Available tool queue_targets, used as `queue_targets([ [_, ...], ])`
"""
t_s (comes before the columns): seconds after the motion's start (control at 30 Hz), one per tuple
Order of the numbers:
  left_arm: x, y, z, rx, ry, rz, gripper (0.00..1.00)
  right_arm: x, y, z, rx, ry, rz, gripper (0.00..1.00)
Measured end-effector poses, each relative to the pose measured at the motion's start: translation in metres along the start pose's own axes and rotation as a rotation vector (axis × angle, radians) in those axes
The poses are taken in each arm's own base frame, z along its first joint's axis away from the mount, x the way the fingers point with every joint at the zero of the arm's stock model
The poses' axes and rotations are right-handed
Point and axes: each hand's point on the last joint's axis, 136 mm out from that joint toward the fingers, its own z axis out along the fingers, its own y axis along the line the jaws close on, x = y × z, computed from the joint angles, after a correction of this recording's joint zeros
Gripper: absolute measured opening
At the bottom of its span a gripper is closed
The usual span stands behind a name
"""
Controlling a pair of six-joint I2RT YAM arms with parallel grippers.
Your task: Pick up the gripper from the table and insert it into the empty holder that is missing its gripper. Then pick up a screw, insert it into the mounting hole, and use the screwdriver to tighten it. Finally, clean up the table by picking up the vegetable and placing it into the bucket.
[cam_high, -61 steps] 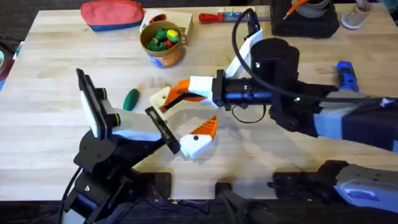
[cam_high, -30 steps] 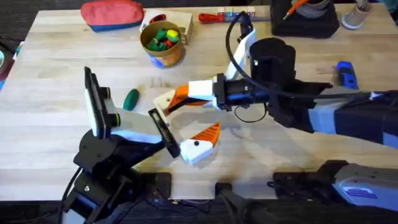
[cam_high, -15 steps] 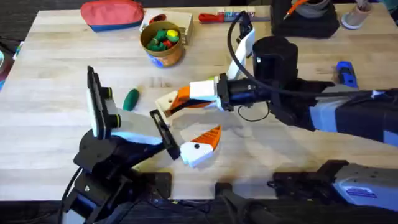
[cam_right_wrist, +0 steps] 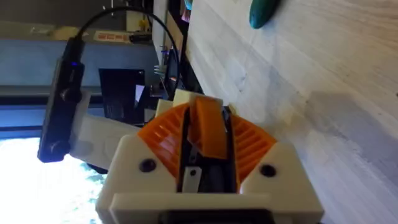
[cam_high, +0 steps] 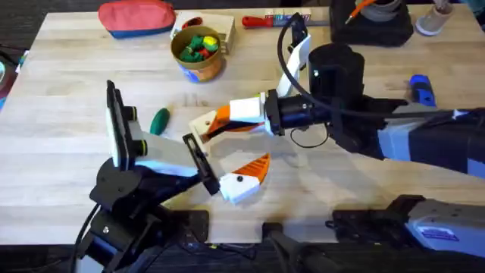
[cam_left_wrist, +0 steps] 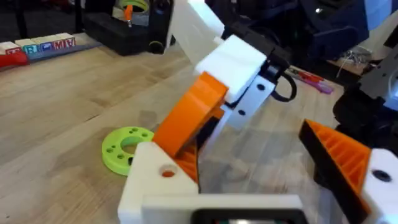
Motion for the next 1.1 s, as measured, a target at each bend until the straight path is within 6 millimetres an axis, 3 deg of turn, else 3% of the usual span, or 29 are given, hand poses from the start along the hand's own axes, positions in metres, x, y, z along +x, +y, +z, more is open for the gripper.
queue_targets([
  [0.13,0.0,-0.001,0.0,0.005,0.001,0.002,0.989,0.0,0.001,-0.001,-0.006,0.007,0.001,0.406],
  [0.37,0.005,-0.02,0.0,0.107,0.024,0.015,0.989,0.005,0.005,-0.006,-0.044,0.053,-0.003,0.428],
  [0.57,0.006,-0.025,-0.001,0.138,0.031,0.017,0.99,0.007,0.007,-0.008,-0.056,0.069,-0.002,0.516],
  [0.97,0.008,-0.031,-0.001,0.17,0.039,0.016,0.99,0.008,0.008,-0.008,-0.06,0.074,-0.021,0.566],
  [1.1,0.008,-0.031,-0.001,0.171,0.039,0.015,0.989,0.01,0.004,-0.008,-0.048,0.081,-0.02,0.677],
])
